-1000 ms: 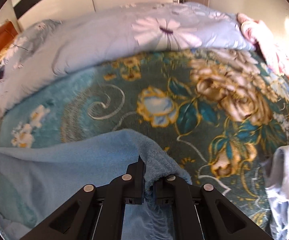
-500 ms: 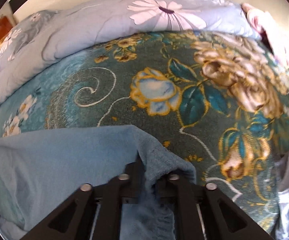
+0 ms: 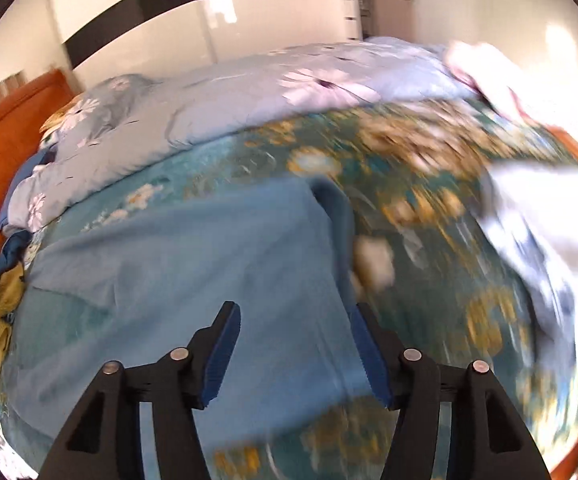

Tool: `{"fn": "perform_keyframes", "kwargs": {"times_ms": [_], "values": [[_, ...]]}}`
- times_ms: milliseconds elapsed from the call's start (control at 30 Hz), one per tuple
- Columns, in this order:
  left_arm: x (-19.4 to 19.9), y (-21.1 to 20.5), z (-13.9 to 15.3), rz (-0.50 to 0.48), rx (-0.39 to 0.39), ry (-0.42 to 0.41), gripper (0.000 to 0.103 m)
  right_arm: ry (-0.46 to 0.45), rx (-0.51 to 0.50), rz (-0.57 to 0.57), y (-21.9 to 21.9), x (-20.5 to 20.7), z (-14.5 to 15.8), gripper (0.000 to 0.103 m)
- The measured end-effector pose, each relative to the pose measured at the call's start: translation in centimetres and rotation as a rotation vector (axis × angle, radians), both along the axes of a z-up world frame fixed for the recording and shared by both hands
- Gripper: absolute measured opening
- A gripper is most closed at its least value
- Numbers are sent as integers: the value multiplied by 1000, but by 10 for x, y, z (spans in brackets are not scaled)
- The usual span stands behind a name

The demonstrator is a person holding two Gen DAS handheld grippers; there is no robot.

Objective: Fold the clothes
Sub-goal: 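Fold the pants over toward the waistband and open both grippers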

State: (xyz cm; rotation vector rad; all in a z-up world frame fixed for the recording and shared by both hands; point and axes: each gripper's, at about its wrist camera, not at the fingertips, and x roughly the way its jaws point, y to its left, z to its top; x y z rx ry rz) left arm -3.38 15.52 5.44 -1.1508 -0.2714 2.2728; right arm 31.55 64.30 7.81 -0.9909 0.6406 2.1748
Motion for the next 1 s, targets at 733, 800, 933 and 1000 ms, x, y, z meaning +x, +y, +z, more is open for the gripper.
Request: {"fn": "perform_keyframes", "kwargs": {"times_ms": [733,800,933,1000], "values": [[70,-87,-68,164,32,-258,89,237,-345,-145,-25,19,-65,14],[71,-90,-69,164,33,-260,89,240,-328,-119,-28,14,-60,3],[71,-90,-69,157,25,-264,89,221,-224,-149,-26,20,-38,2],[70,-89,-70,154,19,-265,89,210,-203,-199,-17,29,-32,2]]}}
